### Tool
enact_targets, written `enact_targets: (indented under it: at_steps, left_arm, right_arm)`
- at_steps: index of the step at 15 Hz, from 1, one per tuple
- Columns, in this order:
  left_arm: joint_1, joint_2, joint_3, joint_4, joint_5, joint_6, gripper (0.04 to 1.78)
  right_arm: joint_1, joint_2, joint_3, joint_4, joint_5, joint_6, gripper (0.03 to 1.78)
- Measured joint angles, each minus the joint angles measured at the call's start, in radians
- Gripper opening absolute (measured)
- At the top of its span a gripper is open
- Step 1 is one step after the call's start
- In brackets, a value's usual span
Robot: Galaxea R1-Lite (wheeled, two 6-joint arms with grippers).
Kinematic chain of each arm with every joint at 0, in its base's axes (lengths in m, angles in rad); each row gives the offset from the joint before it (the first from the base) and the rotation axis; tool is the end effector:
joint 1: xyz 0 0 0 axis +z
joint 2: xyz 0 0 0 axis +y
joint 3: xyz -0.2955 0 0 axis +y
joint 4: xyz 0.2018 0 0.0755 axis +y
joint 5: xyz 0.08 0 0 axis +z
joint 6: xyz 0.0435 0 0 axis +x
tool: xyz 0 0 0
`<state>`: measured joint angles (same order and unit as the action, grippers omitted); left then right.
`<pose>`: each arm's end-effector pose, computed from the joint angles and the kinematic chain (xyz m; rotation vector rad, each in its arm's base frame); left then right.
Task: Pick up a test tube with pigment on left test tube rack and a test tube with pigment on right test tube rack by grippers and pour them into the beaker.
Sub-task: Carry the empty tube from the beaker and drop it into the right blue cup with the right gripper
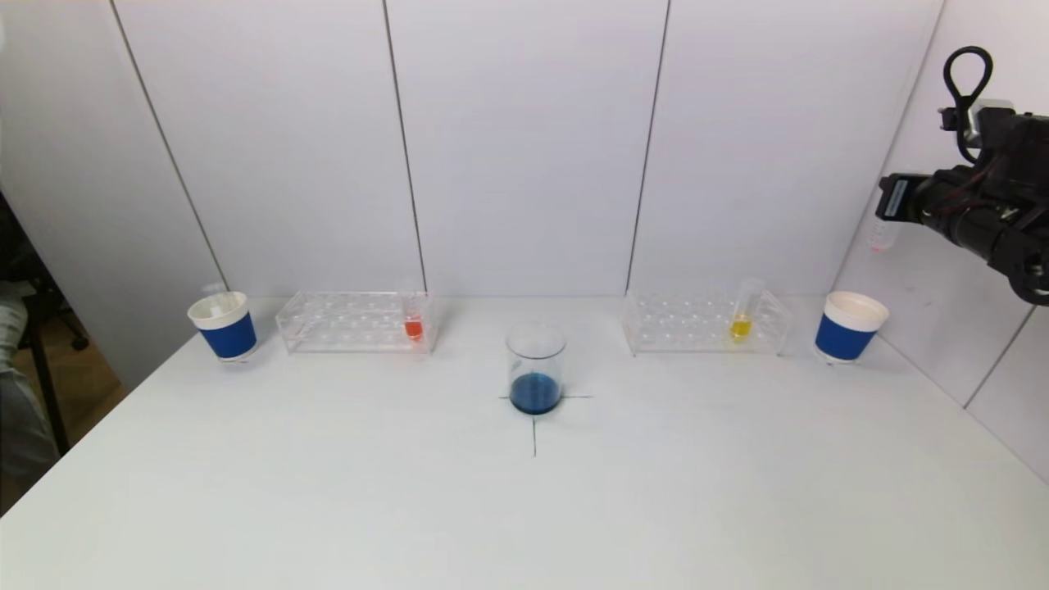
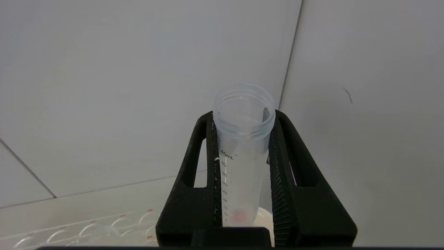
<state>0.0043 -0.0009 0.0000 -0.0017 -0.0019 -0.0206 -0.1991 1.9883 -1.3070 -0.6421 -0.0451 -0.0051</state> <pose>0.0297 0.0000 0.0757 -0.0206 -0.0026 0.0024 0.4383 -0.0904 0.1968 -0.0021 0.0398 -0.2441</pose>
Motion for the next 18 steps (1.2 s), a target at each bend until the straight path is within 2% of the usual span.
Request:
enact_targets:
  at_steps: [3, 8, 12, 18]
  left_arm:
    - [0.0, 0.0, 0.0, 0.0, 0.0, 0.0, 1.76]
    - [0.0, 0.0, 0.0, 0.0, 0.001, 0.0, 1.76]
    - [0.0, 0.0, 0.0, 0.0, 0.001, 0.0, 1.76]
    - [0.0, 0.0, 0.0, 0.0, 0.0, 0.0, 1.76]
  right_arm:
    - [-0.014, 0.032, 0.024, -0.075, 0.008, 0.001, 0.46]
    - [-0.022, 0.1, 0.024, -0.082, 0.008, 0.007, 0.46]
    - [-0.026, 0.156, 0.022, -0.15, 0.007, 0.008, 0.46]
    - [-0.036, 0.211, 0.03, -0.153, 0.007, 0.022, 0.46]
